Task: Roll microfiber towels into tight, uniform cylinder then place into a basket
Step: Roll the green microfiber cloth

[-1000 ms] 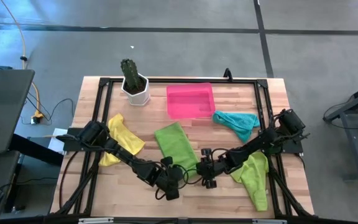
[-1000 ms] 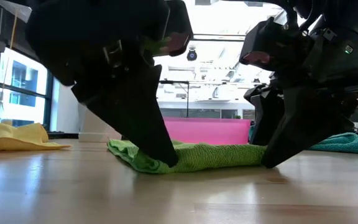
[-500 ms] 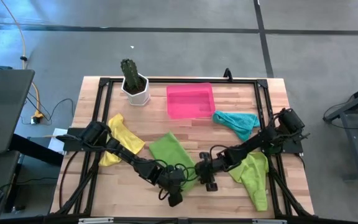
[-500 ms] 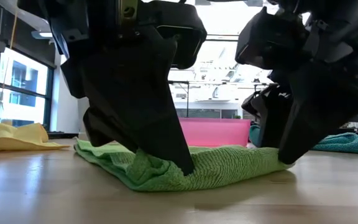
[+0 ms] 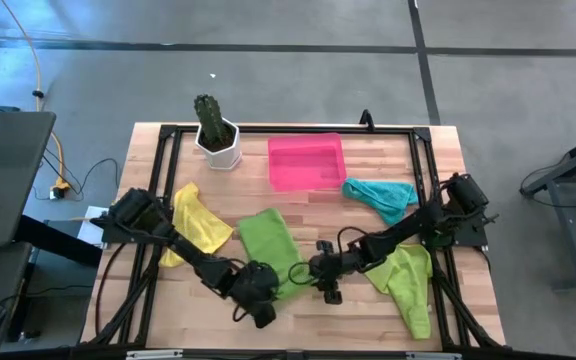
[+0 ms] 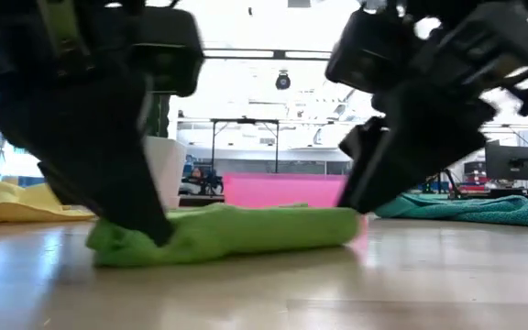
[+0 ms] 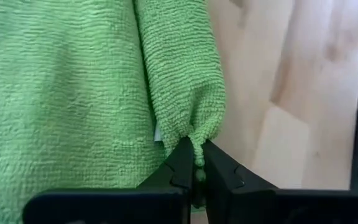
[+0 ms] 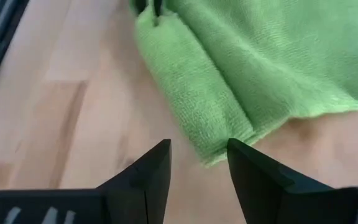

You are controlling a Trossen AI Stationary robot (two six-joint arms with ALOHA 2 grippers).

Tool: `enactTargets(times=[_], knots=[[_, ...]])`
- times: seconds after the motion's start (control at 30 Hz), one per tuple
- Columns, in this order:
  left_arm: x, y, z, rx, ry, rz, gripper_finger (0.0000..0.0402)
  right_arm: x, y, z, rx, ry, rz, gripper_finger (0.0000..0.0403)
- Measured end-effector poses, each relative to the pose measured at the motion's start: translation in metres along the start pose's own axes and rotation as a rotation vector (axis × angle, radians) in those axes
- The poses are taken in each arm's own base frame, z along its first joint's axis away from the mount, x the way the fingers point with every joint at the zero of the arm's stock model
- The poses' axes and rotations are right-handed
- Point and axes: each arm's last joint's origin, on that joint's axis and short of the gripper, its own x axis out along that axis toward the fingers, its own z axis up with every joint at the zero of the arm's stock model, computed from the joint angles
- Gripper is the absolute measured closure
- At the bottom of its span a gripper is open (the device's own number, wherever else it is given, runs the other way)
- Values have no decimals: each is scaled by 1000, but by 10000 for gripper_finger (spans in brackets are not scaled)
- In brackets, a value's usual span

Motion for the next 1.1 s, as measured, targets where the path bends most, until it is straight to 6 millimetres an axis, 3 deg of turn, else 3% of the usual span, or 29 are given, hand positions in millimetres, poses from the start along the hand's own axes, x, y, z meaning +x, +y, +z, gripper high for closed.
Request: enactTargets(times=[0.23, 0.43, 0.57, 0.93, 1.1], knots=[[-6, 17, -9, -105, -76, 36, 395, 1, -27, 11, 36, -30, -6, 252], [-4, 23, -5, 9, 5, -7, 395, -2, -14, 7, -415, -11, 17, 252], [0, 24, 6, 111, 37, -103, 395, 0, -7, 7, -641, -44, -72, 252], [6, 37, 27, 186, 125, -219, 394, -2, 15, 1, -664, -58, -52, 251], [7, 39, 30, 190, 116, -228, 394, 9, 17, -6, -672, -49, -71, 252]])
